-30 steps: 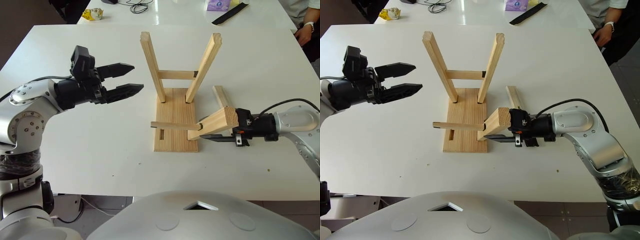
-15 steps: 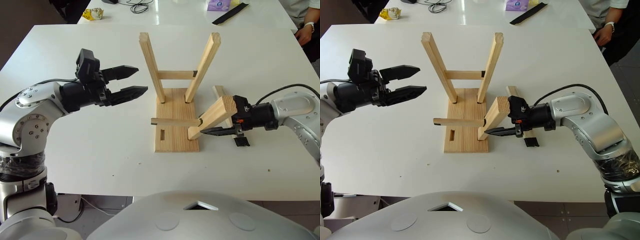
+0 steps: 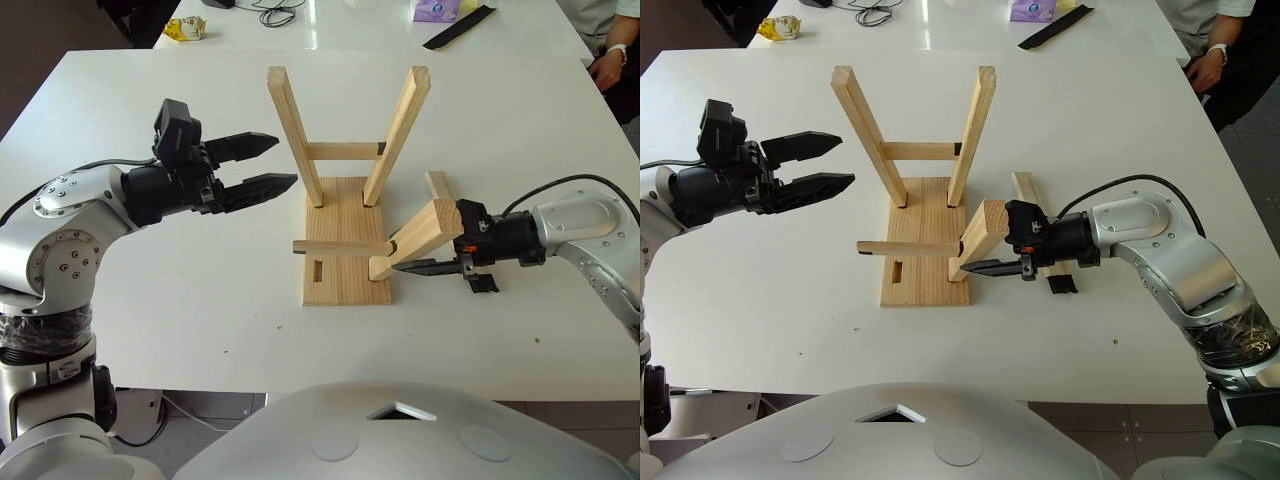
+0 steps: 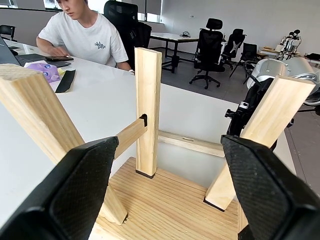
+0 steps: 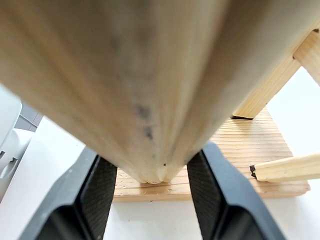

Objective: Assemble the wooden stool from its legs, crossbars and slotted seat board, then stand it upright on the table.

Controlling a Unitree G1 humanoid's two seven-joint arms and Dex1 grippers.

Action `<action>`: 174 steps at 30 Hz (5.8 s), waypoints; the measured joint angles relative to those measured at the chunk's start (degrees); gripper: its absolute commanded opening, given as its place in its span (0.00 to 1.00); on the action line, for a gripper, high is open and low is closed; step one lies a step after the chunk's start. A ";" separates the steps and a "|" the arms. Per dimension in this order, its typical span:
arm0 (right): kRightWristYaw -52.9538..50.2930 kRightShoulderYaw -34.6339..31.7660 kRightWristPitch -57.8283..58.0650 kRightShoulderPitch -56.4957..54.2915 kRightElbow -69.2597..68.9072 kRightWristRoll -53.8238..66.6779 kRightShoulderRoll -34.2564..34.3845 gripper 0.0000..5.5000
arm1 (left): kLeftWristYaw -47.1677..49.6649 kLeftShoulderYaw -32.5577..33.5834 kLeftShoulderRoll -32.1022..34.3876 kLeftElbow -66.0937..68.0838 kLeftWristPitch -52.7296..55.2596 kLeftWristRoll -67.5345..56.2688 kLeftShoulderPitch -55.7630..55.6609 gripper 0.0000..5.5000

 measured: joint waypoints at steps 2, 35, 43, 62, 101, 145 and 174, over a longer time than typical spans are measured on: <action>-0.23 0.00 -0.28 0.42 -0.35 -0.06 0.00 0.36 | 0.03 0.00 -0.04 0.00 0.01 0.00 0.00 0.69; -32.96 -28.36 39.90 19.71 -8.12 -5.57 9.74 0.79 | 12.07 13.27 -2.07 -9.79 1.20 -4.93 12.25 0.69; -40.20 -29.84 53.28 16.16 -6.14 -3.52 20.55 0.79 | 14.59 12.14 -2.43 -10.53 1.20 -6.02 12.31 0.69; -42.05 -24.44 43.65 22.04 -5.72 -8.94 19.55 0.45 | 14.73 10.65 -0.84 -9.01 1.10 -5.95 10.02 0.69; -18.80 -35.33 28.19 -15.08 3.33 22.45 18.90 0.37 | 19.27 5.82 -9.67 5.67 5.09 -20.62 -24.75 0.69; 0.78 -23.12 30.91 -17.05 5.00 31.84 8.34 0.37 | 10.48 -3.85 -13.61 -1.44 8.19 -24.14 -22.23 0.69; 1.23 -21.64 28.19 -16.15 3.10 29.06 7.03 0.37 | 8.01 -5.14 -11.65 -2.49 8.82 -22.10 -20.56 0.38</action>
